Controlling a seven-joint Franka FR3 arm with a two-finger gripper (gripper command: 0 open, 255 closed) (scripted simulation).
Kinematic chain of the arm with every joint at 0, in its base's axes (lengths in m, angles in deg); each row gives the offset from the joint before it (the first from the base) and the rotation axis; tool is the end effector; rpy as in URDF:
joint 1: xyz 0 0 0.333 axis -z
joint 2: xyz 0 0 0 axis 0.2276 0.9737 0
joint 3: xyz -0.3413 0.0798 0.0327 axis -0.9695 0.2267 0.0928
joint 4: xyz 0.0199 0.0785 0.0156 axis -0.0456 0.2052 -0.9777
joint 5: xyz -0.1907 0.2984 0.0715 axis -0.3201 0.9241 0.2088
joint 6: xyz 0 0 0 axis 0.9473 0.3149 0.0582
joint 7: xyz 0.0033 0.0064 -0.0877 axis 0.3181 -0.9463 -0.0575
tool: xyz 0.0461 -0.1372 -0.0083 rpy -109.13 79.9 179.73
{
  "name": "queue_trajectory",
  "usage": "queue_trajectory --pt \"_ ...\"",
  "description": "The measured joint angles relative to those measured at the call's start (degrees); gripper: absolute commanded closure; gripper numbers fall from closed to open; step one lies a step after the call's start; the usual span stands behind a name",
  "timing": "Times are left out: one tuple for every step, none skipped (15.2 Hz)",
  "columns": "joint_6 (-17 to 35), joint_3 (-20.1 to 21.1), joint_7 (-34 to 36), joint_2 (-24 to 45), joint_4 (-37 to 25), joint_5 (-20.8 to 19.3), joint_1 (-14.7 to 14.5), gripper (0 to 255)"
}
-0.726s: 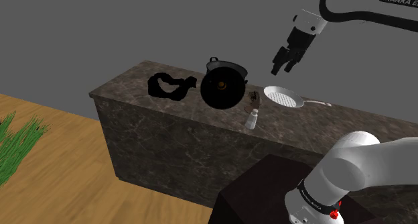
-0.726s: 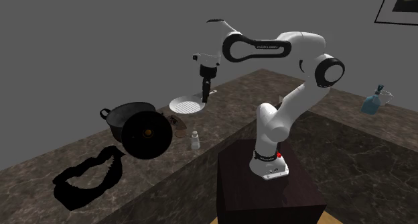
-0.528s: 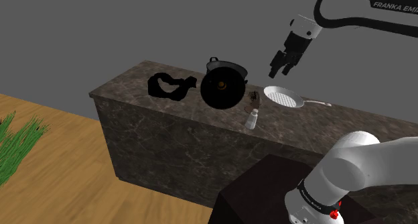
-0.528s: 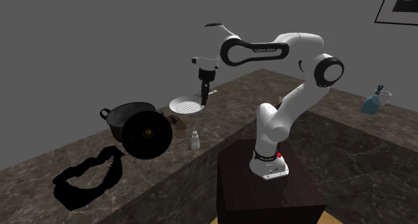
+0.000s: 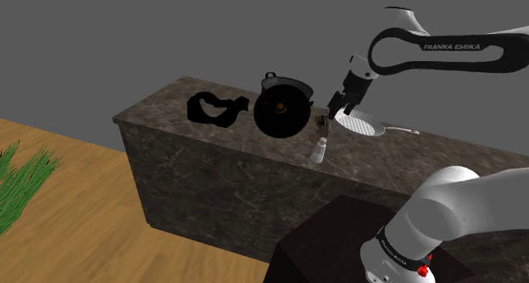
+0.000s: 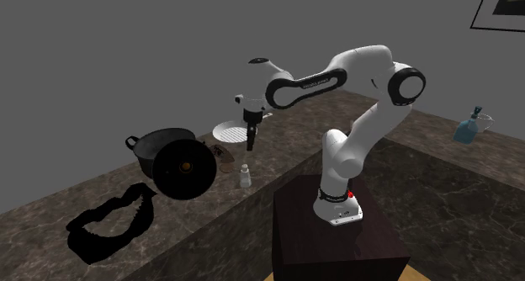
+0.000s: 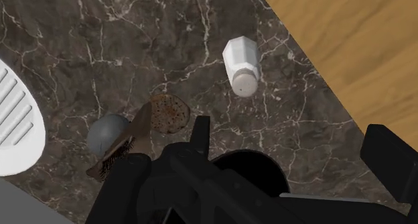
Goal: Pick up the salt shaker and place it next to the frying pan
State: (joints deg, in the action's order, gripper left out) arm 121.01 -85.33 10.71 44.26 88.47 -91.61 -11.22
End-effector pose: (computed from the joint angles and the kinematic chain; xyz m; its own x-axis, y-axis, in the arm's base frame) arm 0.2965 -0.0537 0.5054 0.9912 -0.0622 0.1166 -0.0620 -0.9981 -0.0048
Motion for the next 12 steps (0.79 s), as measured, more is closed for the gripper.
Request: queue_trajectory --pt "2.51 -0.36 -0.17 1.56 1.12 -0.2 0.1 0" --pt "4.71 -0.51 -0.12 2.81 2.17 -0.3 0.12 0" --pt "6.92 -0.77 -0.22 3.89 3.41 -0.49 0.25 0" --pt "8.94 -1.19 -0.48 5.32 4.09 -0.71 0.42 0" --pt "10.61 -1.16 -0.25 6.48 4.72 -0.71 0.35 0" --pt "12.89 -1.41 -0.33 7.8 5.86 -0.88 0.46 0" --pt "14.23 -1.58 -0.41 8.97 6.08 -0.92 0.47 0" --pt "15.34 -1.77 -0.54 9.58 6.56 -1.01 0.55 0" --pt "16.49 -1.8 -0.48 10.29 7.0 -1.01 0.51 0" --pt "17.45 -1.93 -0.57 10.86 7.37 -1.04 0.53 0" --pt "18.62 -2.12 -0.71 11.74 7.67 -1.07 0.55 0" --pt "19.37 -2.16 -0.71 12.24 7.92 -1.07 0.53 0"
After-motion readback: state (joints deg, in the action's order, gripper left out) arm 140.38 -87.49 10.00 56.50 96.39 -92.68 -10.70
